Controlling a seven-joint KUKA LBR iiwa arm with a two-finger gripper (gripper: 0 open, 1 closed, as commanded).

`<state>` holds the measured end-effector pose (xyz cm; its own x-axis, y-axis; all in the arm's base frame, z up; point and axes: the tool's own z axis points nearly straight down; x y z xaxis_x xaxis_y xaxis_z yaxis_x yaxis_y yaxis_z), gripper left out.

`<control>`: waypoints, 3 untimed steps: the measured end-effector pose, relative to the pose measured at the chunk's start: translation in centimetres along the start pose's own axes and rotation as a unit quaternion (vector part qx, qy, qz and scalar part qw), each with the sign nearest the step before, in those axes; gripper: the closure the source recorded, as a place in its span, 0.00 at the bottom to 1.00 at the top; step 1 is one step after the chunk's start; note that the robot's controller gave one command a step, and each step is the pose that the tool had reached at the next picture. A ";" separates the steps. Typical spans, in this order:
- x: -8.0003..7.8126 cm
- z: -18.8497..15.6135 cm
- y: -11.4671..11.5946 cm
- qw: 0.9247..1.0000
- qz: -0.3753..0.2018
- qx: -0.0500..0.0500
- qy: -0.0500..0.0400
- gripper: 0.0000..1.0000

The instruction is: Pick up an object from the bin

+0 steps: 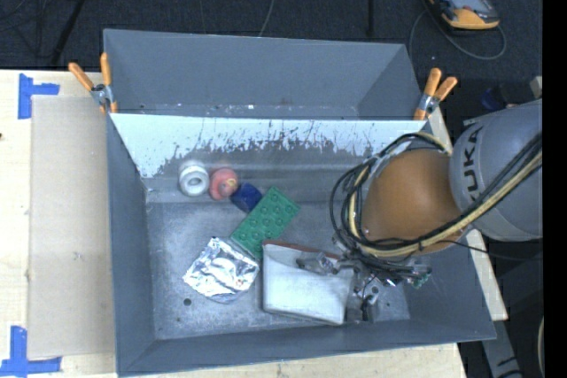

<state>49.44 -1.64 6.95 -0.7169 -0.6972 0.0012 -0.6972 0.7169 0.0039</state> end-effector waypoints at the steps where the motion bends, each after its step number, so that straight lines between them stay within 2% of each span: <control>1: -0.1 -0.1 -0.2 1.000 0.000 0.003 -0.002 1.00; 2: -0.4 -12.6 2.7 0.999 -0.041 0.004 -0.003 1.00; 3: -1.4 -19.7 2.6 0.999 -0.038 0.004 -0.003 1.00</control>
Offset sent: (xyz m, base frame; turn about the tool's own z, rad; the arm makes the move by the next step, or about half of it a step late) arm 0.0000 0.0000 0.0000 0.0000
